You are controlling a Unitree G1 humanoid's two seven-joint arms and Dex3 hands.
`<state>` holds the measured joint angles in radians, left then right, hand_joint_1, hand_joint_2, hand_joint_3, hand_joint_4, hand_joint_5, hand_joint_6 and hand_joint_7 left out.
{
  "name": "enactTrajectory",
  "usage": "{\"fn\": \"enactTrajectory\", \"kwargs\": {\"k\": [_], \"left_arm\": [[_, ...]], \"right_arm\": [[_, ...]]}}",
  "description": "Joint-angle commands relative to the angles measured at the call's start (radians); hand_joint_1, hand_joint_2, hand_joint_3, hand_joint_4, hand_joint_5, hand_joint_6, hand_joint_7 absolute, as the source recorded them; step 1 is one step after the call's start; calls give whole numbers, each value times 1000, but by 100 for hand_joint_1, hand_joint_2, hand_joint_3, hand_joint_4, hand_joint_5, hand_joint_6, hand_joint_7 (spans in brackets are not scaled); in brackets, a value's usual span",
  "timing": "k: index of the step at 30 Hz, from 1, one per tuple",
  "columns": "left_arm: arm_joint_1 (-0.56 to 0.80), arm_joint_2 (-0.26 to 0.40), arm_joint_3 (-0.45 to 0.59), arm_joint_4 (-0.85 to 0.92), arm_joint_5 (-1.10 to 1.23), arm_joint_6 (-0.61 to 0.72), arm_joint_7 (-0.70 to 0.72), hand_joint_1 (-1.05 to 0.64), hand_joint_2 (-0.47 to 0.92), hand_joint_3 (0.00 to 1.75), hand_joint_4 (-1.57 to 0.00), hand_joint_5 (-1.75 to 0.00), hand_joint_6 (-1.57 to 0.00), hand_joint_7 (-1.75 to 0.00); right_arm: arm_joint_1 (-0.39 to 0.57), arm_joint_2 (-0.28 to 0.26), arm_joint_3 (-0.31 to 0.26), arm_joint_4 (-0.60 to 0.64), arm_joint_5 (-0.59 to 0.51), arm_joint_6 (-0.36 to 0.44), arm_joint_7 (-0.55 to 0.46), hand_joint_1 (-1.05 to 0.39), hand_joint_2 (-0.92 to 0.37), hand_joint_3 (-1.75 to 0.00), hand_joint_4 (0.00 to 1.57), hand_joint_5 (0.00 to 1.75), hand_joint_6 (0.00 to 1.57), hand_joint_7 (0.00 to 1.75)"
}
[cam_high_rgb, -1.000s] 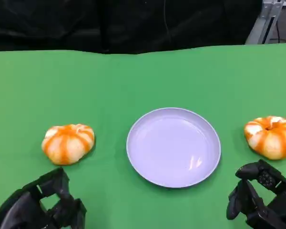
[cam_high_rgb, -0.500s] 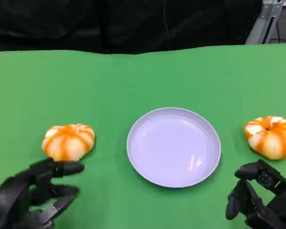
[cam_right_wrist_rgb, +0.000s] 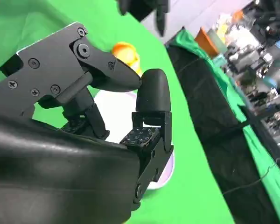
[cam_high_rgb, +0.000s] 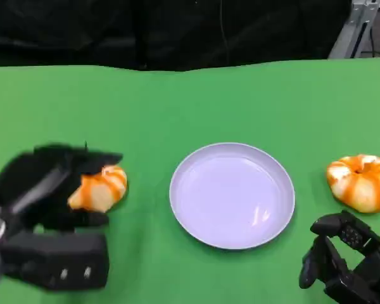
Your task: Grasp the bread from the table and place it into the plate.
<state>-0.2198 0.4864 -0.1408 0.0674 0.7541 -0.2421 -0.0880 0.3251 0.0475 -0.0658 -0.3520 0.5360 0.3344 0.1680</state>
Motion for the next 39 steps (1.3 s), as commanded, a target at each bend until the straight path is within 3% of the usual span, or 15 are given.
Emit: {"fn": "enactTrajectory", "kwargs": {"k": [1, 7, 10, 16, 39], "left_arm": [[-50, 12, -45, 70, 20, 17, 8, -81, 92, 14, -43, -12, -54, -1], [-56, 19, -56, 77, 14, 20, 17, -81, 92, 14, -44, -10, -54, -1], [-194, -34, -143, 284, 62, 68, -8, -79, 92, 15, -45, -9, -54, -1], [-270, -48, -210, 460, 53, 73, 5, -78, 92, 18, -45, -6, -53, 0], [-305, -24, -240, 613, 7, 39, 50, -73, 92, 19, -47, -3, -52, 0]], "right_arm": [[11, 2, 0, -14, -6, -6, -8, -15, -54, -109, 83, 175, 82, 142], [11, 3, 0, -14, -7, -5, -8, -15, -54, -109, 83, 175, 82, 143], [13, 7, -2, -19, -2, 0, -12, -14, -55, -109, 84, 175, 82, 143], [14, 14, 4, -18, -6, -9, -7, -14, -54, -109, 85, 175, 83, 142], [23, 17, 14, -42, -11, -1, -22, -15, -54, -109, 85, 175, 83, 142]]}}
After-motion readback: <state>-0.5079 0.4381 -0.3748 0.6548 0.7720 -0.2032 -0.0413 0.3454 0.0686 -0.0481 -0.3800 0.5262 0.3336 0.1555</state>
